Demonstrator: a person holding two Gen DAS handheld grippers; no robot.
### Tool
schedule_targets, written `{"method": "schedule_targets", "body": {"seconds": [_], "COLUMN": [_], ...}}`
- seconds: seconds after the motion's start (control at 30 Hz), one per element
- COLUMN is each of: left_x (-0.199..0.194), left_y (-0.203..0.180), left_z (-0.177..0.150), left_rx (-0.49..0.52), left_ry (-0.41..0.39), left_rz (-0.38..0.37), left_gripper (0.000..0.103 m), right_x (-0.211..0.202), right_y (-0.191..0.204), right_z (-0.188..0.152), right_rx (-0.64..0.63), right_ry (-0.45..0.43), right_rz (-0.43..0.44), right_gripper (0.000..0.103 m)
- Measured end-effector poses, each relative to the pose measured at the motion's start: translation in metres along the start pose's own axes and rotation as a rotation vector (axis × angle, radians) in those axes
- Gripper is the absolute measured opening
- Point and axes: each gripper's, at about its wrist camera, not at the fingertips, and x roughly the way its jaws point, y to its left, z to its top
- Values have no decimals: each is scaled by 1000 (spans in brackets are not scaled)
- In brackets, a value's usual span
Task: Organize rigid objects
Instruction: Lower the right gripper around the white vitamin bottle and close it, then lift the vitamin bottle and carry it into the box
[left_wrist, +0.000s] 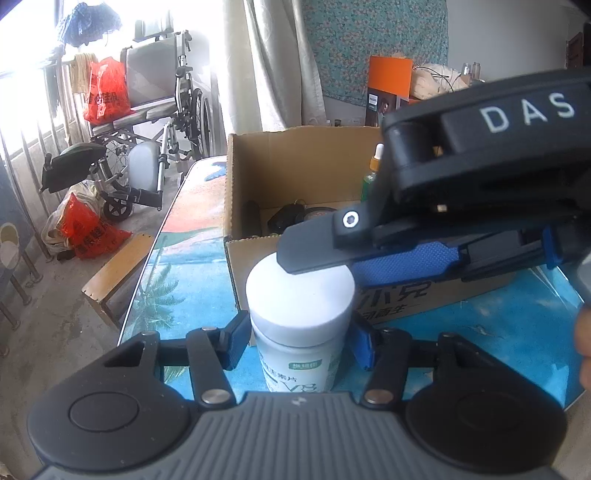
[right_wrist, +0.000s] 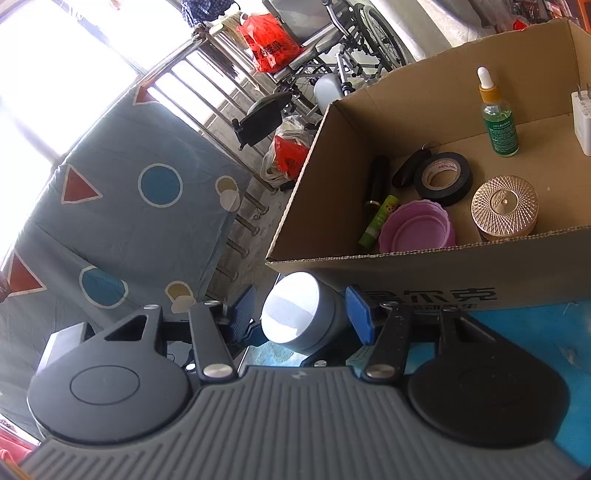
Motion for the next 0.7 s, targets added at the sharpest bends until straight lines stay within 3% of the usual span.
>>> {"method": "schedule_targets", "body": {"seconds": [0.27, 0.5, 0.7], "left_x": [-2, -17, -57], "left_y": [-2, -3, -8], "left_z": [0, 1, 13], "left_rx": [15, 16, 39], "left_ry": [-4, -16, -63], "left_rz": [17, 28, 76], "left_gripper": [54, 54, 54], "right_x": [8, -3, -31], "right_y": [-7, 0, 30], "right_z": [-2, -6, -8], "right_rx": [18, 11, -49], "right_ry": [17, 12, -20], "right_rz": [-15, -1, 49], "right_gripper": [37, 37, 37]}}
